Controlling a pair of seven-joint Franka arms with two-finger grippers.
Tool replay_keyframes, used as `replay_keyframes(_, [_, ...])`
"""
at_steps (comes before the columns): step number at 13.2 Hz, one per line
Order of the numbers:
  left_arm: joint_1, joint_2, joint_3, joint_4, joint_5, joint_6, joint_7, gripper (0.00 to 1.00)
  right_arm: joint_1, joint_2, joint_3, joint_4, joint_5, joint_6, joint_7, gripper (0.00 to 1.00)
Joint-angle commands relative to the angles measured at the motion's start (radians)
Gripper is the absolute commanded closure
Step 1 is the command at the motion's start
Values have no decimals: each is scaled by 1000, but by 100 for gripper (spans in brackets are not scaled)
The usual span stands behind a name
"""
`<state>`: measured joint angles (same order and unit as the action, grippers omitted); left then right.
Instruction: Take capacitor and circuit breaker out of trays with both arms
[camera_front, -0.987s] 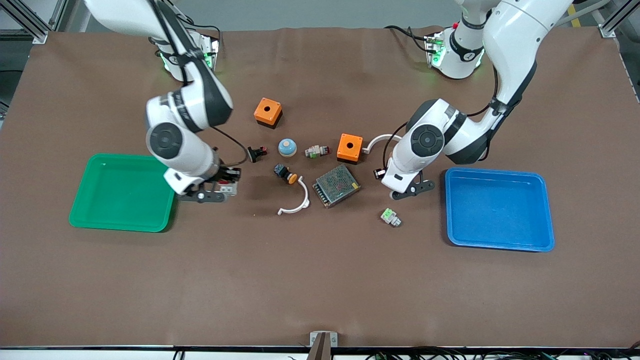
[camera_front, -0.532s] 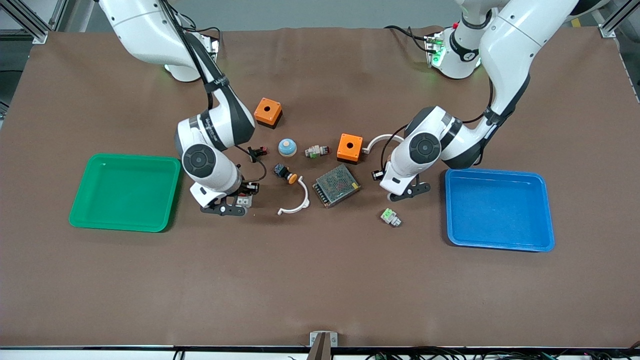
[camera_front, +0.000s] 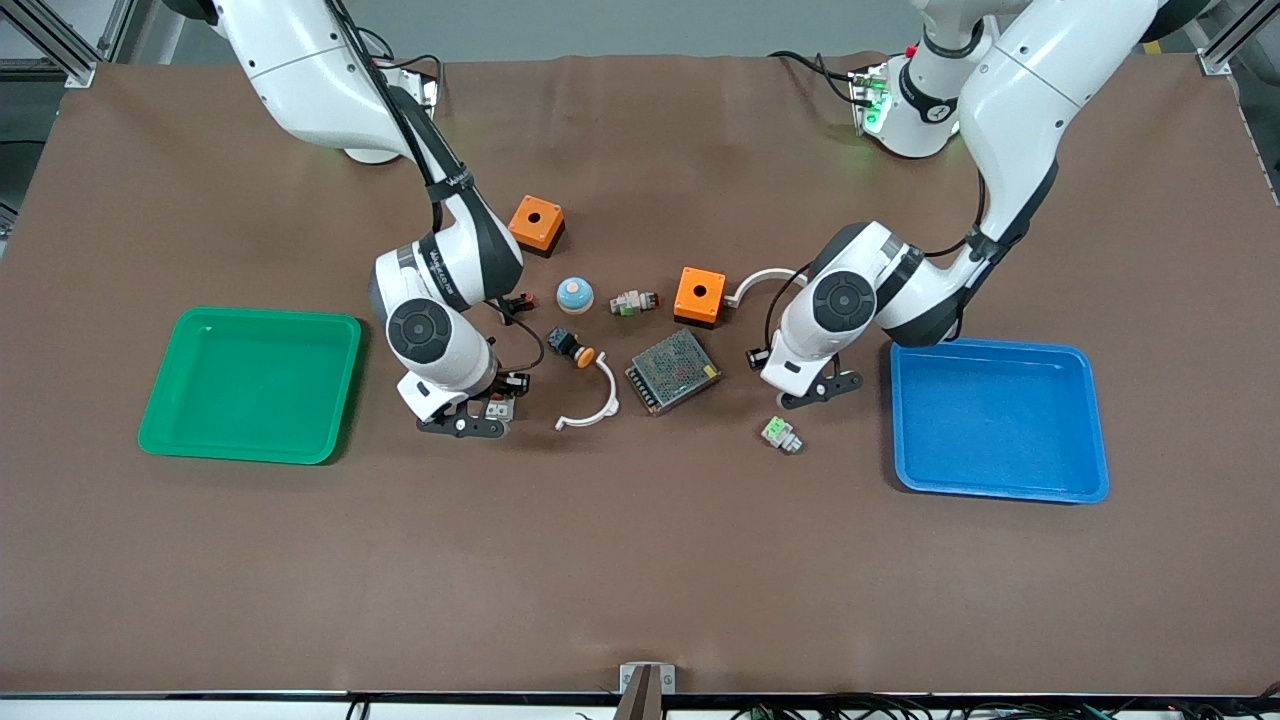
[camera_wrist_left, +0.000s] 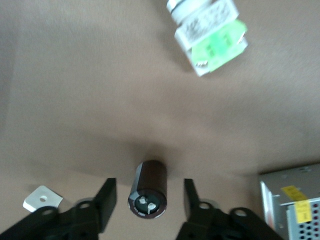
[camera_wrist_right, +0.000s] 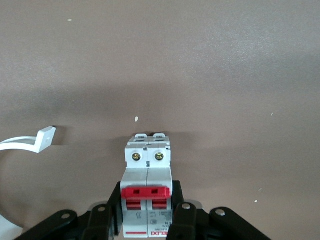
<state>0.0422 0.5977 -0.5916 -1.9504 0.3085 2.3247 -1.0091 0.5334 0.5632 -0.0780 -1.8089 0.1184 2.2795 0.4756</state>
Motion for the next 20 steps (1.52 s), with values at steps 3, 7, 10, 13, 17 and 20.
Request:
replay_keyframes(3, [14, -124, -4, 193, 24, -277, 1, 0, 10, -43, -14, 8, 15, -64, 8, 0])
replay_keyframes(7, [34, -119, 3, 430, 24, -479, 177, 0, -58, -274, -22, 2, 1, -406, -15, 0])
replay_keyframes(10, [132, -134, -5, 476, 26, -531, 383, 0, -150, -451, -20, -12, 1, -605, -95, 0])
replay_keyframes(13, [195, -188, -4, 476, 24, -556, 512, 0, -277, -560, -22, -18, -9, -710, -207, 0])
replay_keyframes(17, [269, -263, -5, 481, 9, -605, 625, 0, -430, -617, -20, -24, -94, -707, -408, 0])
replay_keyframes(20, [298, -323, -7, 482, -44, -657, 644, 0, -486, -623, -20, -11, -106, -684, -488, 0])
